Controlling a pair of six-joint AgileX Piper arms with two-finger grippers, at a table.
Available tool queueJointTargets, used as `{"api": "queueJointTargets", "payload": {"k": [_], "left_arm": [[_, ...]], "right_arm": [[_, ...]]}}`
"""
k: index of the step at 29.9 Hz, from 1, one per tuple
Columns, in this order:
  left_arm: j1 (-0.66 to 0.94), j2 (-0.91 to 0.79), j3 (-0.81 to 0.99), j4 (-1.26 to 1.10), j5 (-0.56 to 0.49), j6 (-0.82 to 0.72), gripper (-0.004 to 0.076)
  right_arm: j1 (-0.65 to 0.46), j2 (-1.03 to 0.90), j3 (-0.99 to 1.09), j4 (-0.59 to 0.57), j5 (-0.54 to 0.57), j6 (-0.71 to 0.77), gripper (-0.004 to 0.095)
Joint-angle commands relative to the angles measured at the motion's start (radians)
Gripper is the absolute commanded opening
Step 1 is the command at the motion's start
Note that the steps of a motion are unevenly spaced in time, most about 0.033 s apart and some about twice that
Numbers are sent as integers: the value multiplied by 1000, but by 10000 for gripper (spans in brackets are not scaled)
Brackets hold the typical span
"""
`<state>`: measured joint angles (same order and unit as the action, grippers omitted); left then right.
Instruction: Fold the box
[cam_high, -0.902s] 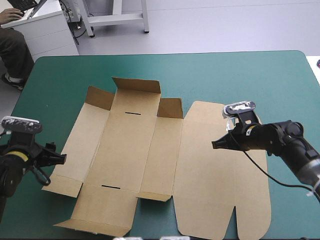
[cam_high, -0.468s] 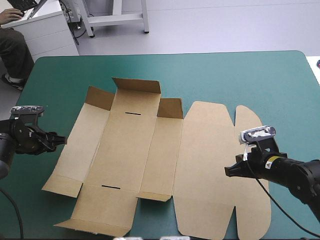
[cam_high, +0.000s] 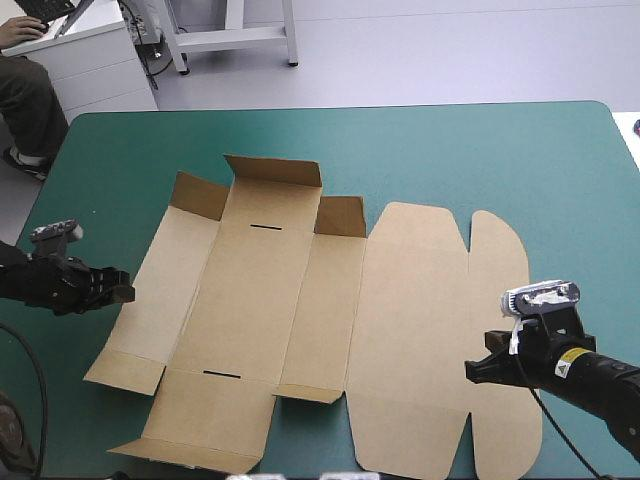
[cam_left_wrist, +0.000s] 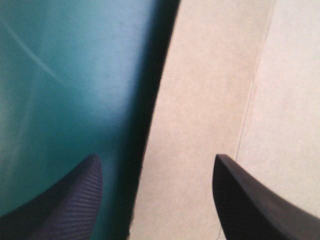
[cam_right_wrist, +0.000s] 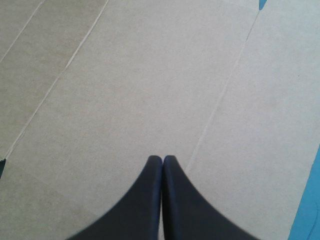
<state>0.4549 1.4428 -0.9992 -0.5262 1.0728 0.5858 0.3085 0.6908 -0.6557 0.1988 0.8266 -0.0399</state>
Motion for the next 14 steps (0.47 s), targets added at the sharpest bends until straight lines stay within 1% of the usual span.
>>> {"api": "queueJointTargets", "payload": {"k": [1, 6, 8, 14], "left_arm": [[3, 25, -30, -63, 30, 44, 458], [3, 48, -30, -42, 24, 48, 458], [3, 67, -30, -69, 24, 51, 458], [-43, 93, -30, -106, 87, 69, 458]], "right_arm": [[-7, -34, -25, 11, -23, -1, -20], [-7, -89, -25, 13, -5, -1, -20], [-7, -108, -25, 13, -5, -1, -20], [-7, -161, -25, 9, 8, -1, -20]]}}
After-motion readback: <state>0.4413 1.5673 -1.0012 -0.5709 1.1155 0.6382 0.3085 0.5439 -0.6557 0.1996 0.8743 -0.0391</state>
